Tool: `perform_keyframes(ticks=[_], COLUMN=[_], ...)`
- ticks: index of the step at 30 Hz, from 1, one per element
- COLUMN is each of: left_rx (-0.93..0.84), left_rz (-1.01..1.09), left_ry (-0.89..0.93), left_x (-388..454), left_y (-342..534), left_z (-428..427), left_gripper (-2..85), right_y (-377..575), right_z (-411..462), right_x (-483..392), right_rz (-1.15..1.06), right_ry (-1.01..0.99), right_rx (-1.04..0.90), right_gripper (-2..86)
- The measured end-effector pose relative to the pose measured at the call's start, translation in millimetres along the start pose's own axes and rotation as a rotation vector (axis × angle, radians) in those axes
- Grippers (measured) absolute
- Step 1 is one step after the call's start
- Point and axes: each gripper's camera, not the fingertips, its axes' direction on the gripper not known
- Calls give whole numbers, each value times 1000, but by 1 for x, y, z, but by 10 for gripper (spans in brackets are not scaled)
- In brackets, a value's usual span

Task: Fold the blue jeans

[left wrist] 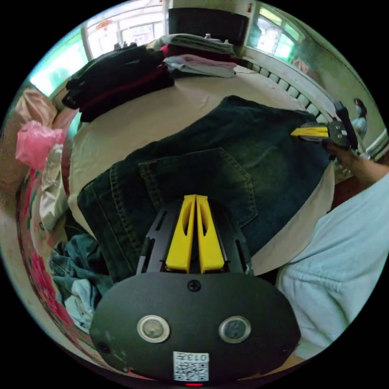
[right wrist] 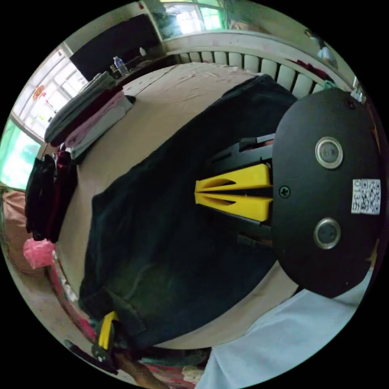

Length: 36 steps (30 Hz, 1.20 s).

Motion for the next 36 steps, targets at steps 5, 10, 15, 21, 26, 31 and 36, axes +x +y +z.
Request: perform_keyframes(ticks=[5,10,15,21,26,31,36], left_rx=[83,101,3,-101,-140,-153,-96], left_rz=[-8,192,336,231,212,182,147], left_ry=[-50,-74,-129,-119,-140,-176,-291], left_x=[56,148,226,258,295,328,359], left_y=[-93,-224,-327,-397,-444,-484,-509], left_z=[-51,-54,-30,-21,-31,-44,-57], left_gripper=[-3,-3,-3,-3,-3,-4,-4], right_y=[70,175,247,277,292,304,365], right_z=[-15,10,67,119,149,156,153], right_x=[130,318,456,525,554,562,603], right_rz=[247,516,541,499,456,330,533], right_ry=[29,48,-26,-202,-269,-147,-189], right_rx=[139,90,-46,-60,-83,-97,43], right_gripper=[22,66,82,95,83,34,32])
